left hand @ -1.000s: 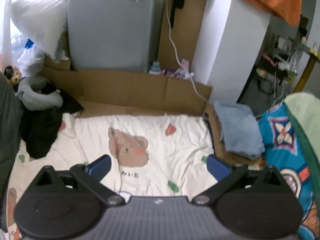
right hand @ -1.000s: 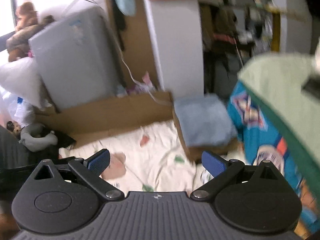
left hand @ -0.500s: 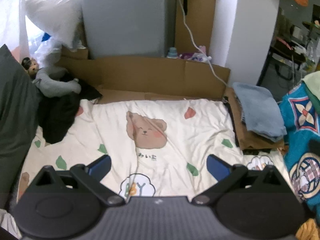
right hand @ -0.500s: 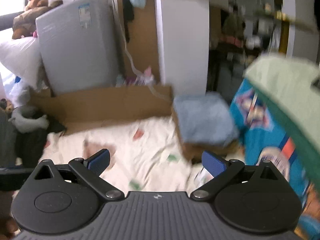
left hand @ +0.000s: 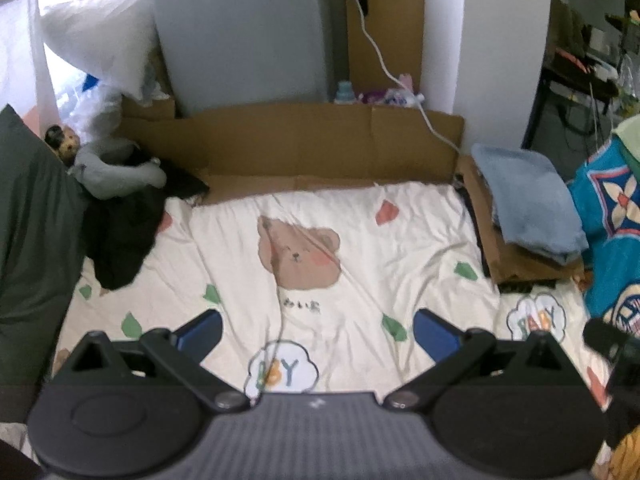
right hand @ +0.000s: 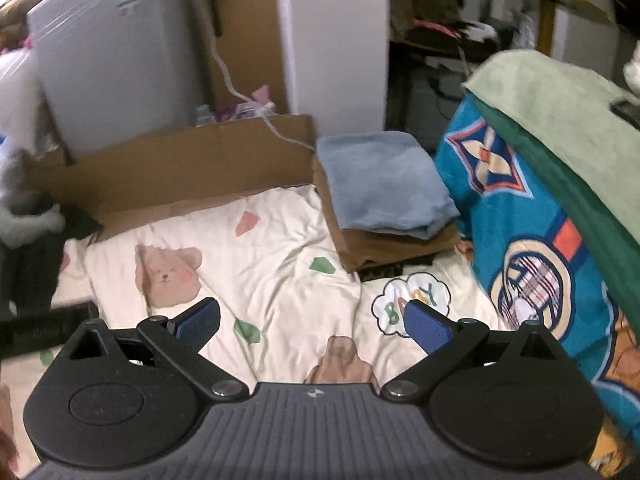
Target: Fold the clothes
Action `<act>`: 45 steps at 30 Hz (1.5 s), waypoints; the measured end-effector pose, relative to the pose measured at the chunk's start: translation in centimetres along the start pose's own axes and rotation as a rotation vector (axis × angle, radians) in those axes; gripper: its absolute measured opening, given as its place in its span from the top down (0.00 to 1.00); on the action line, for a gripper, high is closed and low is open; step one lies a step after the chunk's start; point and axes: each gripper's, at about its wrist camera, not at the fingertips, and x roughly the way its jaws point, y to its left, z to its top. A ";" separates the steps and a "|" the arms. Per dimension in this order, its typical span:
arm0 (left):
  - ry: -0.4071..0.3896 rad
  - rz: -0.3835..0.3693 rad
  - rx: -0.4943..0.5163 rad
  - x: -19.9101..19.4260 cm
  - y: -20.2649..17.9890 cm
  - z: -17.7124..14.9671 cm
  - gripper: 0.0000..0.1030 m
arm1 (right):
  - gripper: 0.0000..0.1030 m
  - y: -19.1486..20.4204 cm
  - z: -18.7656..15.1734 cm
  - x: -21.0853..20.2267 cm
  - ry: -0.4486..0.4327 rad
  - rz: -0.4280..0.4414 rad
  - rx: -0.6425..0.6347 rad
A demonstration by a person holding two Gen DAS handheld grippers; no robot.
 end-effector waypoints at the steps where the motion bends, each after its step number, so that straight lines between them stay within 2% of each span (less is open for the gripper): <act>1: 0.022 -0.012 -0.003 0.2 0.0 -0.1 0.00 | 0.02 -0.2 0.0 0.0 -0.005 -0.004 0.013; 6: 0.094 -0.038 -0.025 0.9 0.1 -0.7 0.01 | 0.02 -0.4 -0.7 0.4 0.018 0.002 0.024; 14: 0.077 -0.023 -0.001 0.6 -0.2 -1.0 0.01 | 0.02 0.3 -1.4 0.8 0.076 0.070 0.010; 17: 0.089 -0.022 0.002 0.8 -0.2 -0.9 0.01 | 0.02 0.6 -1.5 0.8 0.075 0.072 -0.002; 24: 0.055 0.020 -0.003 0.2 0.2 -0.9 0.01 | 0.02 0.7 -1.6 0.9 0.080 0.071 -0.011; 32: 0.097 0.027 -0.025 1.0 1.5 -1.1 0.01 | 0.02 0.5 -1.9 1.0 0.077 0.076 -0.018; 38: 0.081 0.025 -0.026 0.6 1.4 -1.0 0.01 | 0.02 1.0 -1.9 1.0 0.069 0.081 -0.029; 45: 0.100 0.011 -0.009 0.8 0.6 -1.1 0.01 | 0.02 0.9 -1.7 1.0 0.074 0.079 -0.033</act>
